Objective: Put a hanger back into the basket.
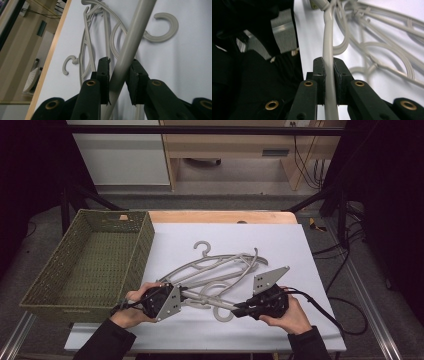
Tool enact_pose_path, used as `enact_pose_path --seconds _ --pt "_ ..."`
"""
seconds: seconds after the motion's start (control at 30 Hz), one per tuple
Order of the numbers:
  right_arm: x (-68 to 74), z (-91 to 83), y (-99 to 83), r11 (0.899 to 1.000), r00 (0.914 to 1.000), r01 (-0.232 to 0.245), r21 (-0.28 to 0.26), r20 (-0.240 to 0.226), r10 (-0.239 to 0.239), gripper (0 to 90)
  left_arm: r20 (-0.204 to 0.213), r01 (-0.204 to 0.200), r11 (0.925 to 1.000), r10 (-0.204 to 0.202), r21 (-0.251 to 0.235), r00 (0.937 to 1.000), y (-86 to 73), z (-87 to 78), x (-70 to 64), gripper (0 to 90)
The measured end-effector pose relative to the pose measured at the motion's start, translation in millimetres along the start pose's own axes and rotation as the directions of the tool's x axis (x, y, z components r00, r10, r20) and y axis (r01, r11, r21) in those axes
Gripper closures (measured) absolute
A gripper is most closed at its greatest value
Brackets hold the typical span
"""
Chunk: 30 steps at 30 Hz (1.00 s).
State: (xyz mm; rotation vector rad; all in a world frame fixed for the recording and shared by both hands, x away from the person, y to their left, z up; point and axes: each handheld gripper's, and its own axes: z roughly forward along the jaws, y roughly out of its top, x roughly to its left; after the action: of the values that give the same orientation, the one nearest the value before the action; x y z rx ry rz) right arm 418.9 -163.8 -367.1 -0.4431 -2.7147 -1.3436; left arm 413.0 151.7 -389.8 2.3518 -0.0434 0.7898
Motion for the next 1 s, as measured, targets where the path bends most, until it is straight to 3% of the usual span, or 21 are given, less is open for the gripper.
enact_pose_path --seconds 0.1,0.13,0.47,0.57,0.6,0.63,0.67,0.7,0.73,0.83,0.93,0.97,1.0 --pt "0.1 -3.3 0.3 1.0 1.0 -0.003 -0.013 0.008 0.003 80.8 -0.009 -0.015 0.9998 0.015 0.012 0.9998 2.2 -0.9 -3.1 76.8" --pt "-0.6 -3.1 -0.2 1.0 0.9999 -0.001 -0.021 0.012 0.001 80.3 -0.005 -0.082 0.9937 0.083 0.077 0.9966 3.7 -5.1 0.5 77.8" --pt "-3.1 -6.4 -1.4 0.998 0.9977 -0.005 -0.058 0.067 0.009 77.7 -0.029 -0.056 0.9943 0.059 0.091 0.9978 9.5 -10.9 -2.2 81.0" --pt "-3.2 -9.1 -1.2 0.996 0.9923 0.011 -0.086 0.124 0.0 74.4 -0.046 -0.022 0.9967 0.026 0.079 0.9986 12.9 -10.5 -1.8 81.3" --pt "-3.3 -11.1 -1.0 0.995 0.9882 0.014 -0.103 0.153 0.002 71.8 -0.052 0.012 0.9984 -0.009 0.055 0.9986 14.3 -9.3 -2.7 81.5" --pt "-3.1 -13.1 -0.9 0.992 0.9834 0.022 -0.121 0.181 0.001 68.2 -0.05 -0.001 0.9966 0.005 0.082 0.9987 16.5 -11.4 -0.3 81.6" --pt "-2.5 -18.5 -0.7 0.985 0.9687 0.036 -0.166 0.248 0.007 61.6 -0.049 0.022 0.9966 -0.019 0.079 0.9986 18.1 -11.3 0.3 81.7" --pt "-2.5 -18.5 -0.7 0.985 0.9687 0.036 -0.166 0.248 0.007 61.6 -0.056 0.037 0.9961 -0.033 0.081 0.9979 19.1 -11.2 0.4 81.7" --pt "-1.9 -21.0 -0.9 0.981 0.96 0.048 -0.189 0.28 0.007 60.1 -0.066 0.058 0.9944 -0.052 0.088 0.9964 20.3 -11.0 0.8 81.7" --pt "-0.8 -32.4 -3.0 0.962 0.9232 0.087 -0.259 0.384 0.019 47.2 -0.089 0.113 0.9872 -0.104 0.112 0.9906 21.3 -9.6 3.6 81.7" --pt "-1.6 -39.4 -7.3 0.953 0.9094 0.078 -0.294 0.413 0.053 39.9 -0.109 0.187 0.9759 -0.175 0.112 0.9785 19.8 -10.0 6.7 81.8" --pt "-3.2 -42.2 -11.7 0.951 0.9013 0.067 -0.303 0.427 0.073 36.1 -0.118 0.213 0.9715 -0.2 0.105 0.9727 19.1 -10.9 7.7 81.8" --pt "-3.2 -42.2 -11.7 0.951 0.9013 0.067 -0.303 0.427 0.073 36.1 -0.125 0.239 0.9663 -0.226 0.096 0.966 18.3 -12.2 9.0 81.8"
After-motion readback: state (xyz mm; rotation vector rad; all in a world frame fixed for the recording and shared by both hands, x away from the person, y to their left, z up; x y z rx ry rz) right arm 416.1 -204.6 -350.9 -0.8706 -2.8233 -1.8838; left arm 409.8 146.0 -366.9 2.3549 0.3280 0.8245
